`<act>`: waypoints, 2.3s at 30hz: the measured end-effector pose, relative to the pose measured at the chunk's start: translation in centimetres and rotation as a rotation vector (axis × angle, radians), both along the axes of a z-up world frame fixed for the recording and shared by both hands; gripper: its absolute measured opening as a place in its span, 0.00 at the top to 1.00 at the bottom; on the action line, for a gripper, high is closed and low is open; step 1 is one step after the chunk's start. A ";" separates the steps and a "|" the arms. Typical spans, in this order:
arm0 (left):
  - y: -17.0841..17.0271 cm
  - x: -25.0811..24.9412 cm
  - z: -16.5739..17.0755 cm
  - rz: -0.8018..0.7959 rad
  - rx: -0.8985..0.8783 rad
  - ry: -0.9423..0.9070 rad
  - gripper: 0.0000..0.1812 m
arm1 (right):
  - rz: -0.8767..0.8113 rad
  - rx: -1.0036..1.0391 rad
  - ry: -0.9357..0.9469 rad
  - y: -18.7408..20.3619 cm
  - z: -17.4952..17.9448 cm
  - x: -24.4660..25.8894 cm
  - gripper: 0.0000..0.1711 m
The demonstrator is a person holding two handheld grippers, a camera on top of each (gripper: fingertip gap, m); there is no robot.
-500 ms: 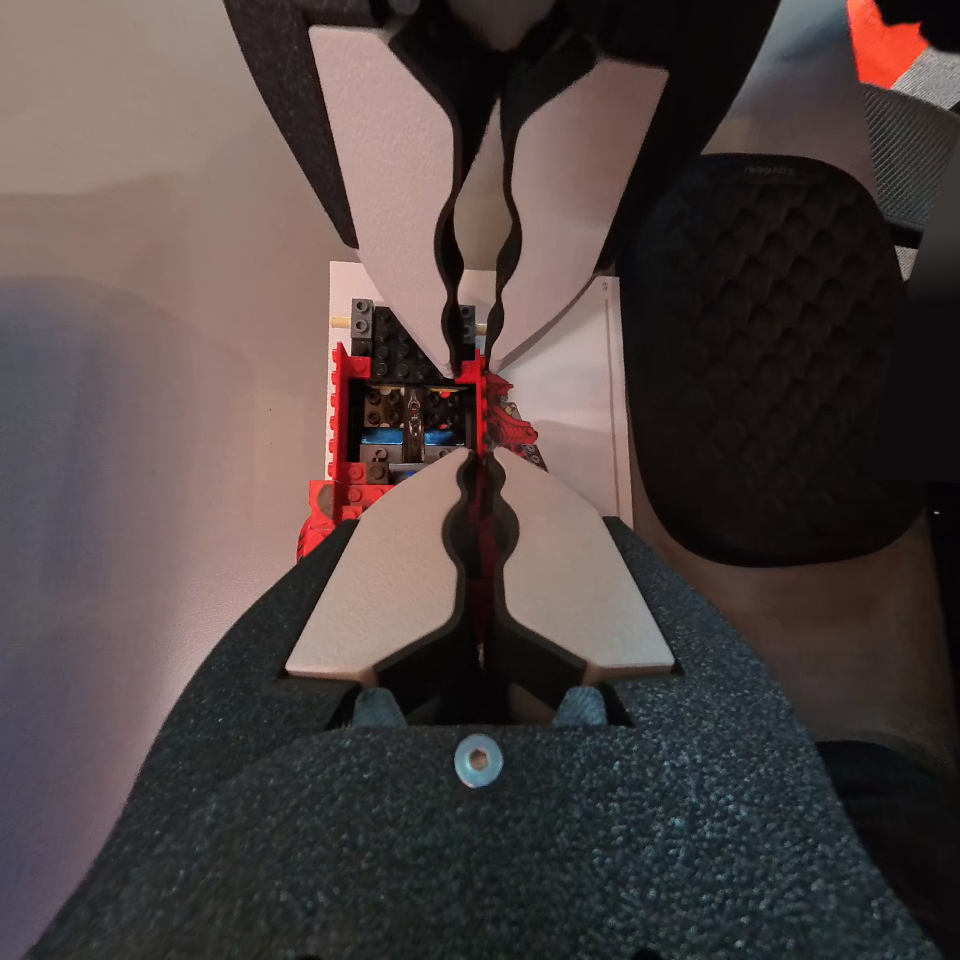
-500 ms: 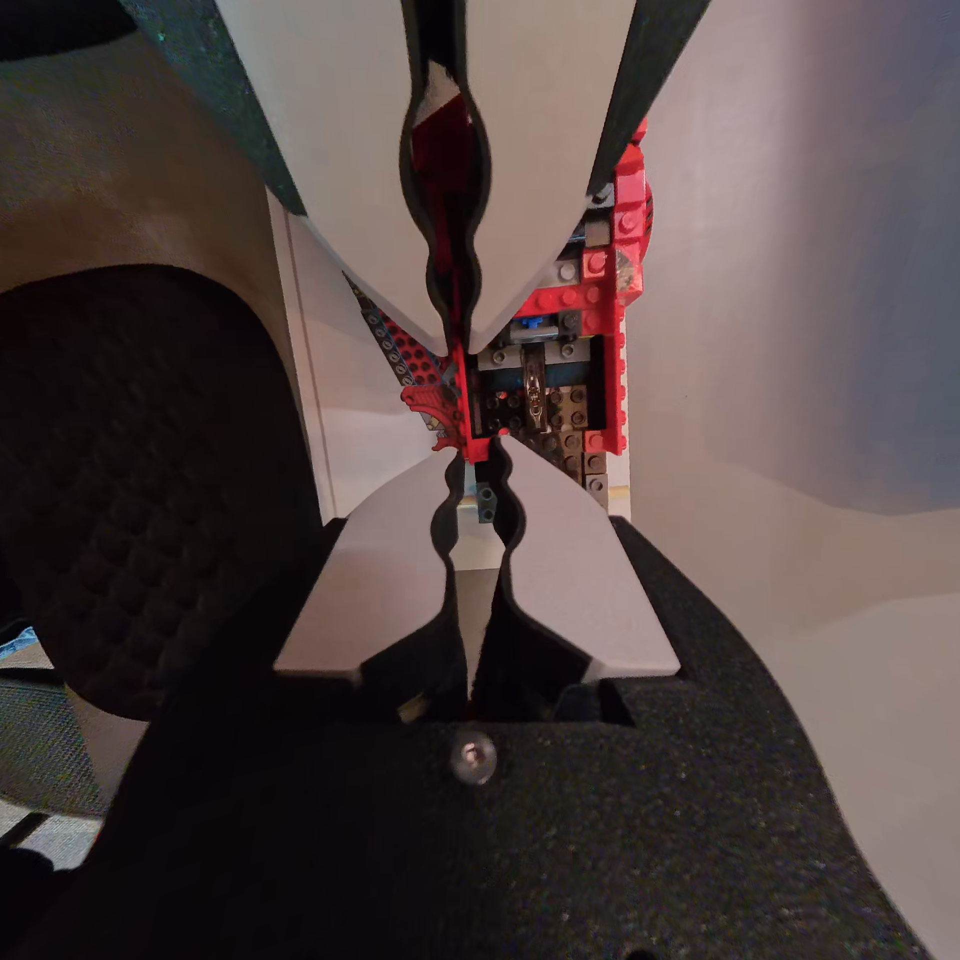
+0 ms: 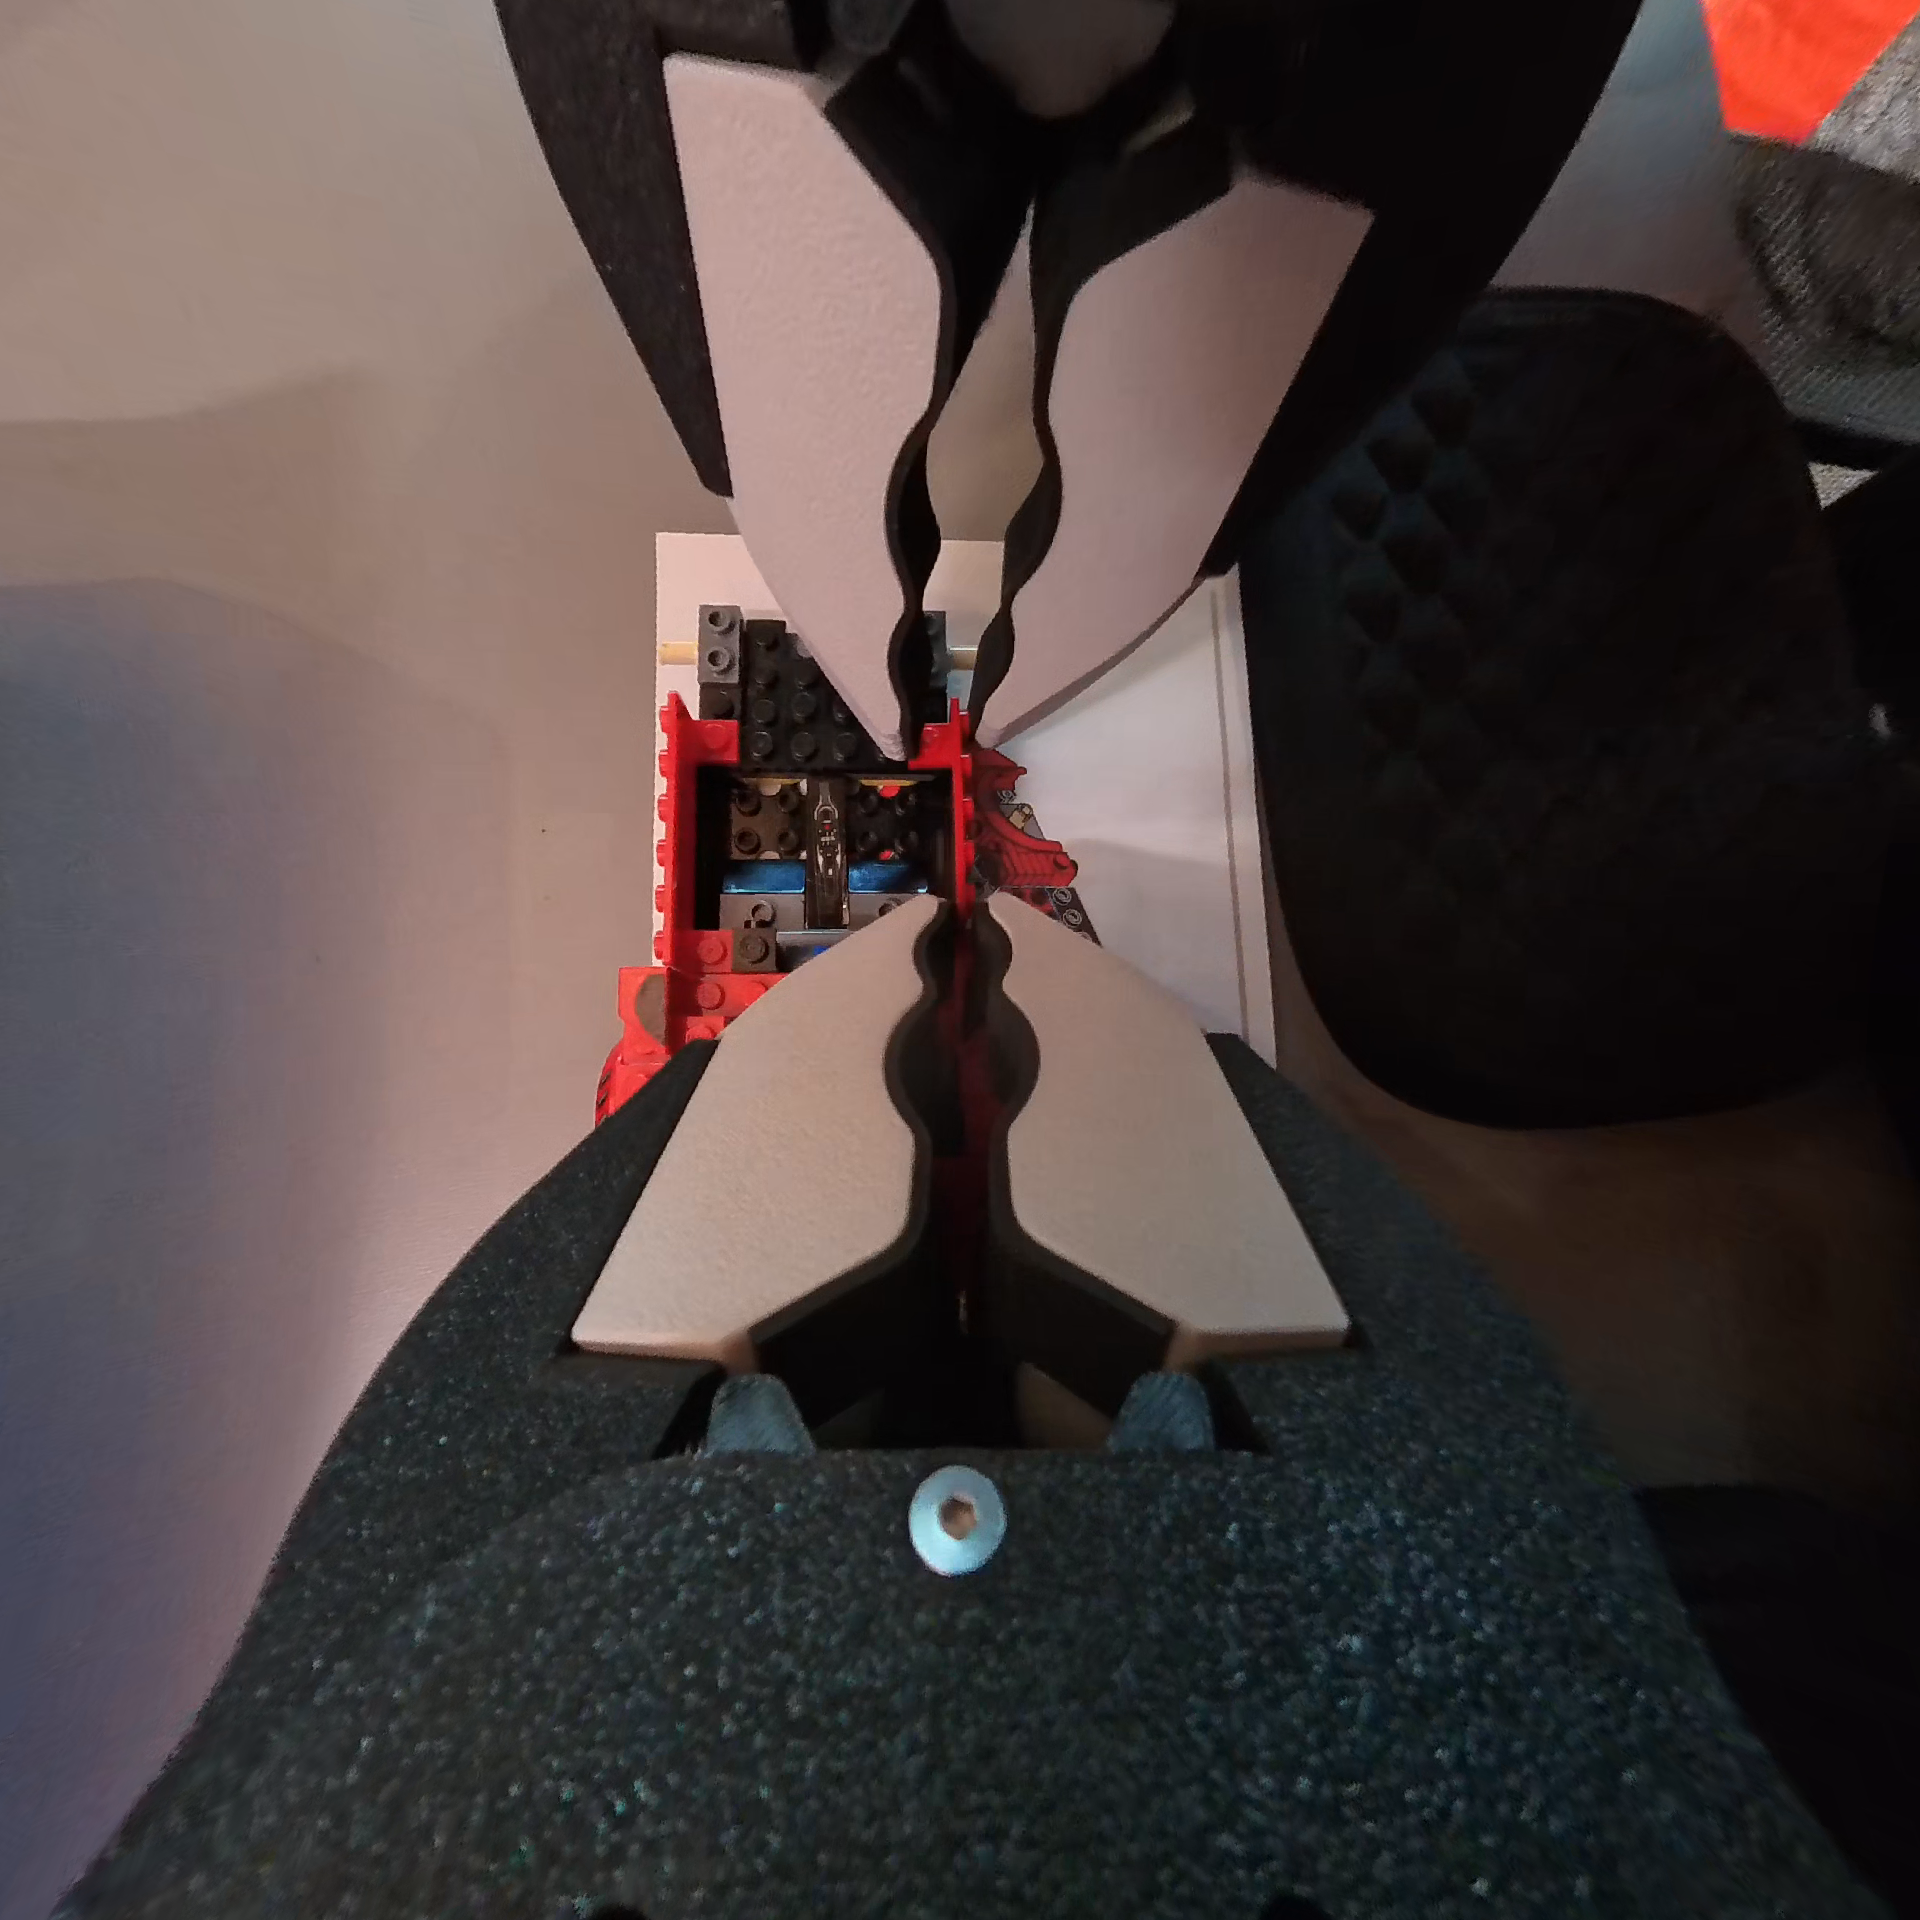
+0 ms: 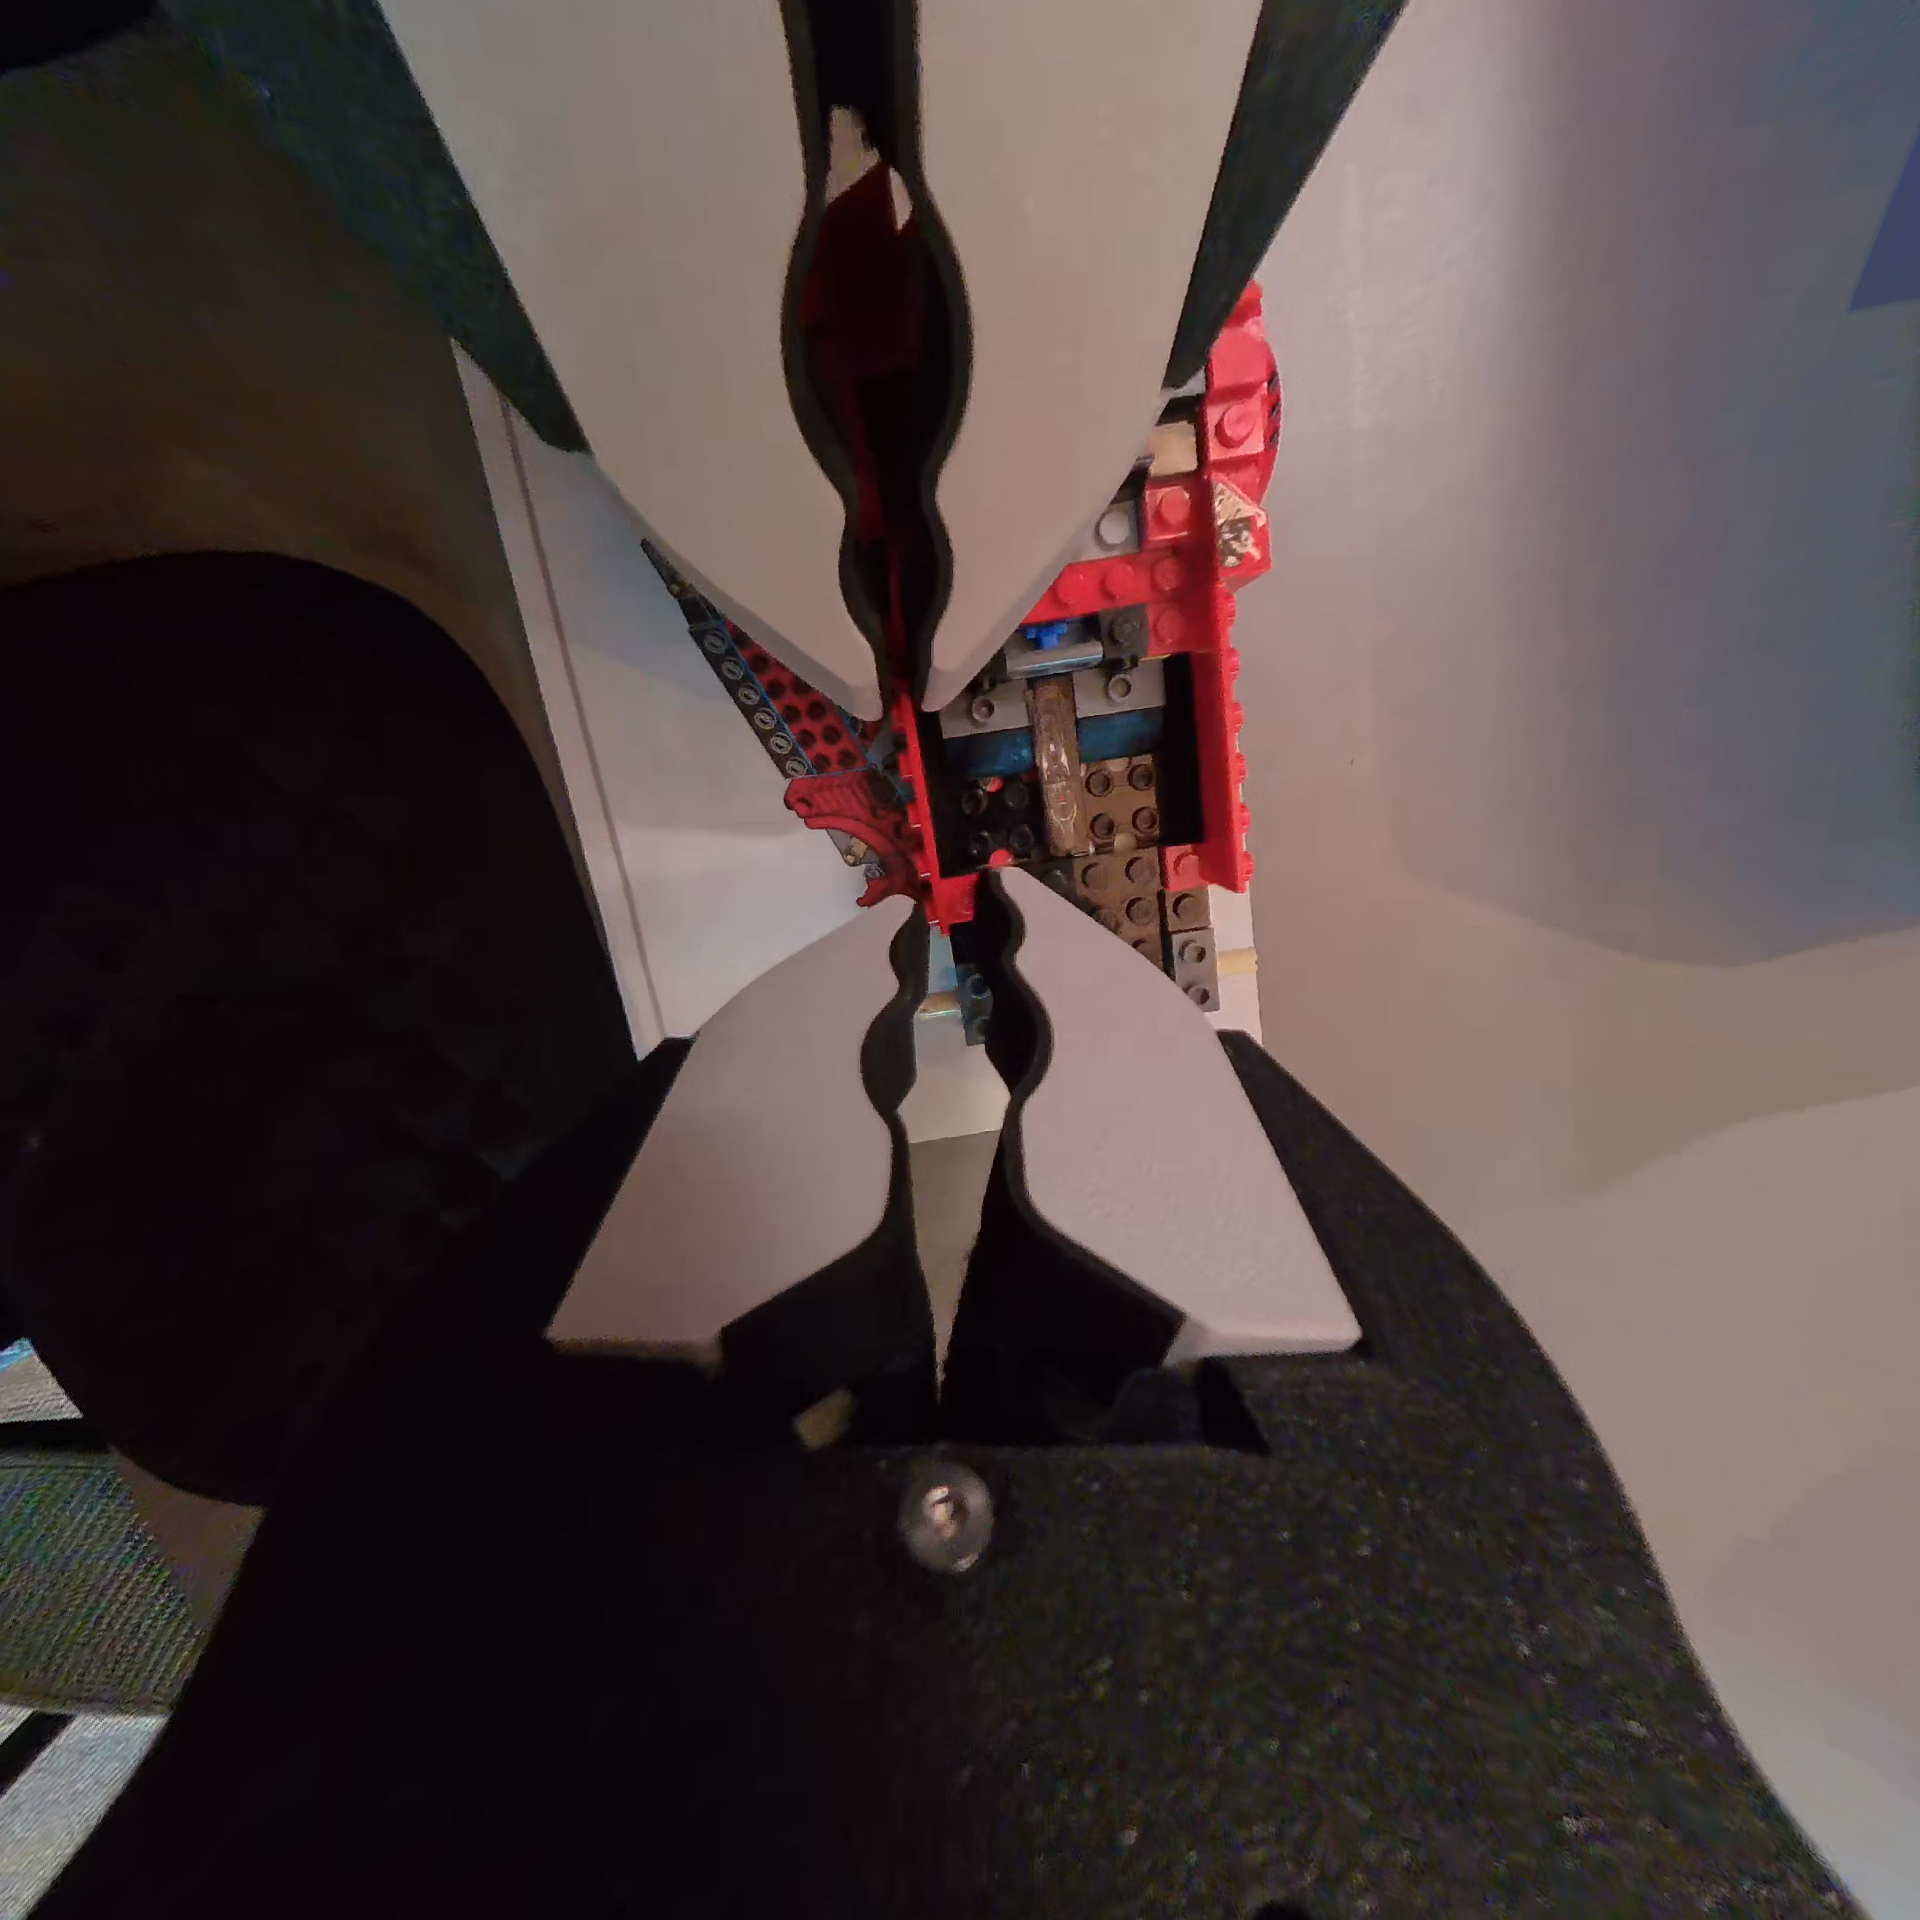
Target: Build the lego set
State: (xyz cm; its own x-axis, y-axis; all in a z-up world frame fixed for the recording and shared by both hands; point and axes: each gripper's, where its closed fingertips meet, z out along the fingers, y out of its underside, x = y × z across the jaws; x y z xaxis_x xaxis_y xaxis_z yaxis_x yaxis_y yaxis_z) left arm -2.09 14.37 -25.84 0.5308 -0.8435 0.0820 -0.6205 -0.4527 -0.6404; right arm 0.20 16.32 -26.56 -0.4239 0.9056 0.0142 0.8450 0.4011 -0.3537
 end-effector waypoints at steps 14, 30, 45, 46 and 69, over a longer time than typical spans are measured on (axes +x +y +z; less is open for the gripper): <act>-0.7 -1.2 2.2 0.033 0.082 -0.041 0.87 | 0.036 -0.003 0.014 0.0 0.1 -0.1 0.94; 0.0 -0.4 1.1 0.021 0.118 0.008 0.94 | 0.019 -0.037 0.021 0.0 0.1 -0.1 0.94; 0.0 -0.2 0.6 0.000 -0.007 -0.042 1.00 | 0.002 -0.062 -0.007 0.0 0.0 -0.1 0.94; 0.0 -0.2 0.6 0.002 -0.011 -0.045 1.00 | -0.002 -0.063 -0.012 0.1 0.0 -0.1 0.94; 0.0 -0.2 0.7 0.001 -0.031 0.026 1.00 | 0.011 -0.092 0.056 -0.2 0.5 -0.4 0.95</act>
State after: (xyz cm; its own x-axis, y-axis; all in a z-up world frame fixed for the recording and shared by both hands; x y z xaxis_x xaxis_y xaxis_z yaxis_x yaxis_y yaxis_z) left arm -2.29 14.39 -25.15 0.5335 -0.8405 0.0942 -0.6365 -0.4723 -0.6098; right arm -0.24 16.12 -26.11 -0.4347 0.8995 -0.0444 0.8184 0.3740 -0.4362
